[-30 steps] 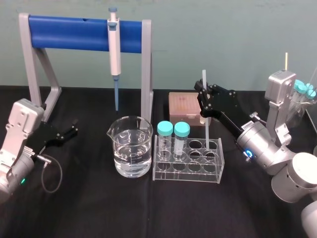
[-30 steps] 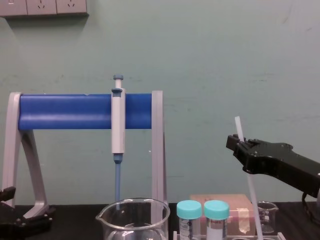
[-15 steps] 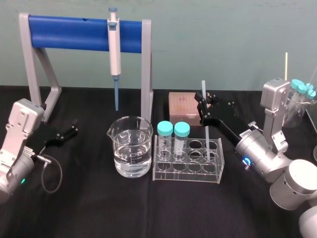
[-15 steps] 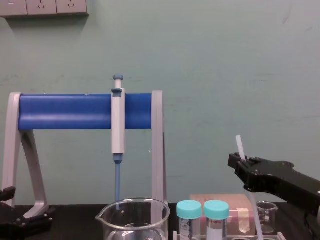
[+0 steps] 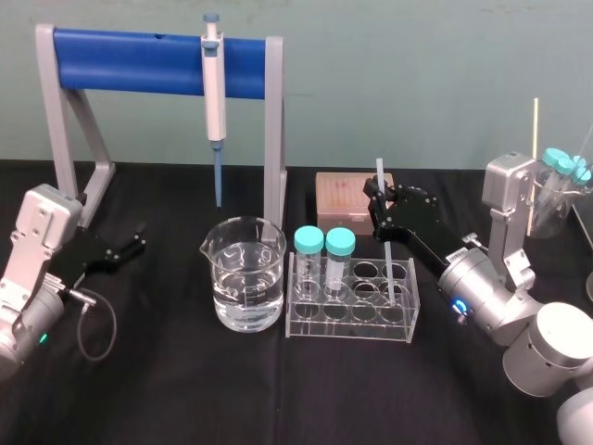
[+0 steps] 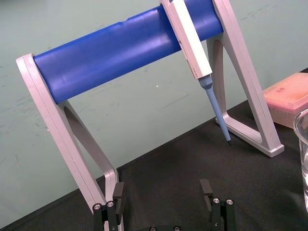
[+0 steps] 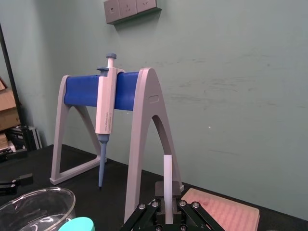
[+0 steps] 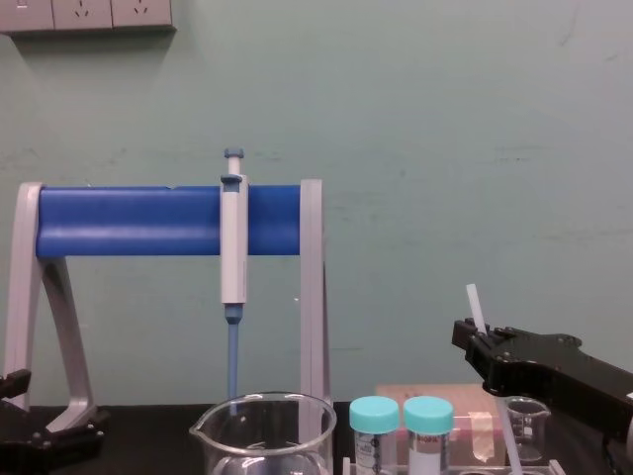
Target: Pick up the stirring rod with one hand, then place it down.
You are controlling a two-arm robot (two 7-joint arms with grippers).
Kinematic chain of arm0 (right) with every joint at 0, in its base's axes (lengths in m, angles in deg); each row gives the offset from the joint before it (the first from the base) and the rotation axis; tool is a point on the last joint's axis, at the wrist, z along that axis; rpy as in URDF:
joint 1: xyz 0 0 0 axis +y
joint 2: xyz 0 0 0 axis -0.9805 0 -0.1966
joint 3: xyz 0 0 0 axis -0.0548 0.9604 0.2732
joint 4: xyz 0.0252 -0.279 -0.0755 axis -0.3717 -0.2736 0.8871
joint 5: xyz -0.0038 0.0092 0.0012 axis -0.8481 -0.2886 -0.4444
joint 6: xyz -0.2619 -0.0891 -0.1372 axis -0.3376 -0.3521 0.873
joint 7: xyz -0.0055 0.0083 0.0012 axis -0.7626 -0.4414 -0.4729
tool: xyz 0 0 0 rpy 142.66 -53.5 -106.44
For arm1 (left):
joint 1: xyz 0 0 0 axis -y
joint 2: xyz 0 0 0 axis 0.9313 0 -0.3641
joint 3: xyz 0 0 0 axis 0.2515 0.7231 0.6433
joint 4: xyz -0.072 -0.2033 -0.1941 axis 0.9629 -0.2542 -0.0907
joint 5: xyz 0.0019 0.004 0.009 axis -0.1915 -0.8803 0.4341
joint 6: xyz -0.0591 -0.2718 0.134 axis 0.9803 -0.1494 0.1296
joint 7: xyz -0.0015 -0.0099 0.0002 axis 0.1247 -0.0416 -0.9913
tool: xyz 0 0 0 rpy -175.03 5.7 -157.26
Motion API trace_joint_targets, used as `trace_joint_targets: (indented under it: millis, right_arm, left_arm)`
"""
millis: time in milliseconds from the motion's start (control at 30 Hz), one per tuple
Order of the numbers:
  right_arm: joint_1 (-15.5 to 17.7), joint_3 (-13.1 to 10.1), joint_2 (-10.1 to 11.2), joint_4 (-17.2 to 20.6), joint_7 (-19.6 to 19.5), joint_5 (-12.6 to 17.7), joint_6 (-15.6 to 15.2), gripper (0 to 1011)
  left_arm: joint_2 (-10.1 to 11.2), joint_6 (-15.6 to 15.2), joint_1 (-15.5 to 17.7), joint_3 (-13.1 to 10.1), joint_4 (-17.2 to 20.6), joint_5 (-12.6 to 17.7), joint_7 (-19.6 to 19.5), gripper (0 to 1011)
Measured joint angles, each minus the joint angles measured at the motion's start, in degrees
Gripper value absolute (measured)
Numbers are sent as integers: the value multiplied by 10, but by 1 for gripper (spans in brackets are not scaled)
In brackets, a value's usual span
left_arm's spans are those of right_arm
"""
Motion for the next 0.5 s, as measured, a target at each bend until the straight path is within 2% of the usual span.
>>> trace_joint_targets:
  millis: [333, 400, 500]
  right_arm:
    - [0, 0, 0, 0, 0, 1, 0, 86]
    - [0, 0, 0, 0, 0, 1, 0, 176]
    - [0, 0, 0, 0, 1, 1, 0, 234]
  left_arm:
    - [0, 0, 0, 0, 0, 0, 0, 1000]
    - [0, 0, 0, 0, 0, 0, 0, 1001]
    - [0, 0, 0, 0, 0, 0, 0, 1000]
